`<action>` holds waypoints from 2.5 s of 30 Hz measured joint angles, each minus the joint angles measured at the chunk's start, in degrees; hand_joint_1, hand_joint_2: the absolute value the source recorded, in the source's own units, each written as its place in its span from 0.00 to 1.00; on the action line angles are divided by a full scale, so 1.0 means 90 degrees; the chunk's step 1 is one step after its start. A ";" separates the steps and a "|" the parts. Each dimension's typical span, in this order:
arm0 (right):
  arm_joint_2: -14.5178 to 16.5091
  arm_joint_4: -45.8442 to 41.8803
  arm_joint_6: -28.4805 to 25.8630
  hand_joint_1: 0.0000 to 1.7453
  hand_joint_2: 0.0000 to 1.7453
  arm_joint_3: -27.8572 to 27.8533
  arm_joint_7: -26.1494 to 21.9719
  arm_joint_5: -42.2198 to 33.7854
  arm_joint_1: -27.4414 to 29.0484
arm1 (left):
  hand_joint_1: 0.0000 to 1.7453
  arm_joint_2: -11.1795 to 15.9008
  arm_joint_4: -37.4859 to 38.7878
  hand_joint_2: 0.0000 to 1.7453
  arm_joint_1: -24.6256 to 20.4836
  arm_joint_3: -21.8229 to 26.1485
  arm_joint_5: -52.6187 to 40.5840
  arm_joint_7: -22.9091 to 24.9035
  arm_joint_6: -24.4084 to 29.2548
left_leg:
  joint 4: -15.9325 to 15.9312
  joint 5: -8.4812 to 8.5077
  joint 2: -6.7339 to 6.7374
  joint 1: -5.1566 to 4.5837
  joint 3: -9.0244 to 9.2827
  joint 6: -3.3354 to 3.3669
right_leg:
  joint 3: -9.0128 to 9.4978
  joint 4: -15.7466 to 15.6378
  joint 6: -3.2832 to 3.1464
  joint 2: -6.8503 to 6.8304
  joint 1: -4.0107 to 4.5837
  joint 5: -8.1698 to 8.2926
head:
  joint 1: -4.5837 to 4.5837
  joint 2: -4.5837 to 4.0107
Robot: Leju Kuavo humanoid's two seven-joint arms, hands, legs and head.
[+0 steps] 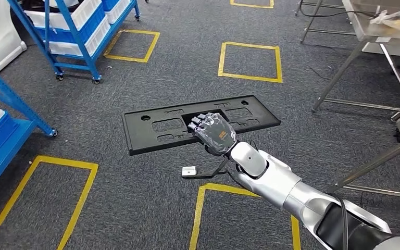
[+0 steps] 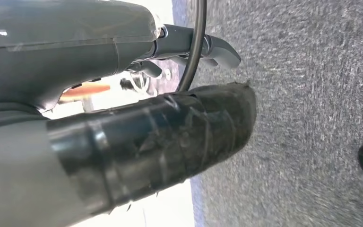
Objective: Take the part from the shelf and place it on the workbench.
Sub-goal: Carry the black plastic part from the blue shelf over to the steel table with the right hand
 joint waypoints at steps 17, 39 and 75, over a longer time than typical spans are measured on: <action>-0.0016 0.0016 0.0001 1.00 1.00 0.0000 0.0002 -0.0005 -0.0015 | 0.00 -0.0027 0.0000 0.00 0.0000 0.0000 0.0000 0.0003 -0.0007 | 0.2301 -0.1324 0.0028 0.0123 -0.0950 -0.0452 | 0.0481 -0.1055 -0.0280 0.0072 -0.0010 0.0621 | -0.0002 0.0000; -0.0052 0.0083 0.0086 1.00 1.00 0.0001 0.0036 -0.0019 -0.0114 | 0.00 -0.0038 0.0000 0.00 -0.0002 0.0038 0.0017 -0.0029 -0.0050 | 0.0431 -0.0268 0.0581 0.0045 -0.0194 -0.0196 | 0.0629 -0.1050 -0.0095 -0.0542 0.0127 0.0504 | 0.0016 0.0001; -0.0073 -0.0083 0.0182 1.00 1.00 0.0013 0.0506 0.0365 -0.0425 | 0.00 -0.0022 0.0000 0.00 -0.0015 0.0061 0.0041 0.0006 -0.0147 | 0.0749 -0.0460 0.0457 0.0098 -0.0366 -0.0357 | 0.0784 -0.1302 -0.0278 -0.0279 0.0121 0.0559 | 0.0030 0.0001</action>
